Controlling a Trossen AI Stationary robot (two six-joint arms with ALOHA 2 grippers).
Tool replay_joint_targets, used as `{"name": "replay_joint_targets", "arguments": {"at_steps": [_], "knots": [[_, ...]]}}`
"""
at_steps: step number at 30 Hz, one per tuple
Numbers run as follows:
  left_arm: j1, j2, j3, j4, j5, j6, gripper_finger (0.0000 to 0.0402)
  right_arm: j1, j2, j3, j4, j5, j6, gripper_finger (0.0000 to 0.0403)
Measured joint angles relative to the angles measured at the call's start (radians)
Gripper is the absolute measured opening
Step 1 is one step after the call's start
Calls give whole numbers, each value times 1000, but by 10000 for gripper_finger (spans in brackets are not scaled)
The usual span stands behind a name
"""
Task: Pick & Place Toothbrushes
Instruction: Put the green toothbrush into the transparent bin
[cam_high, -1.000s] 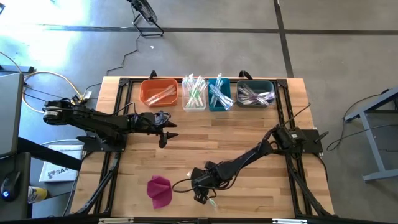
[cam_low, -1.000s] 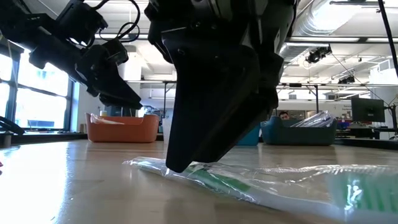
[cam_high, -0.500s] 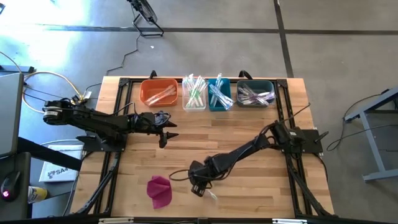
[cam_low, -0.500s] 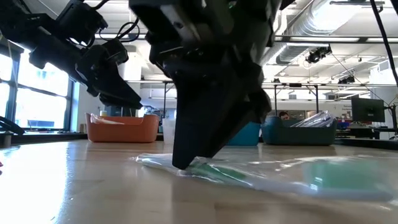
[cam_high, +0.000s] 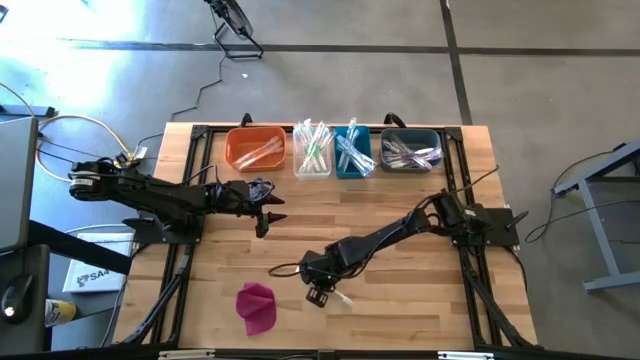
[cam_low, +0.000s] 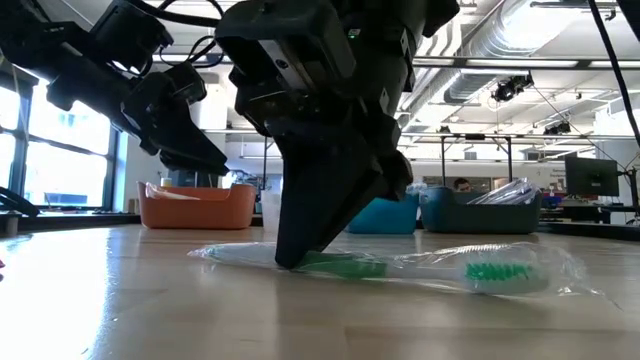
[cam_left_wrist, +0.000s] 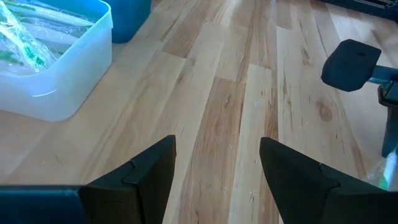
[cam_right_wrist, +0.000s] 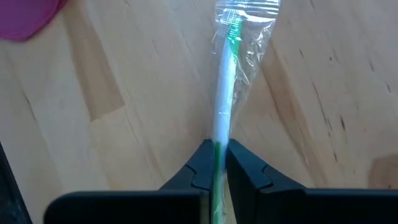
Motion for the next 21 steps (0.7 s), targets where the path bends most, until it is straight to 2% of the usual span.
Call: {"name": "replay_joint_targets", "arguments": {"at_steps": [9,14,21], "knots": [[0,0,0,1,0,-2,228,-1,-103,-8,-33,-5,-28,14],[0,0,0,2,0,-2,228,3,-214,-4,-99,60,-18,14],[0,0,-1,2,10,-2,228,22,-389,-3,-138,206,-6,14]]}}
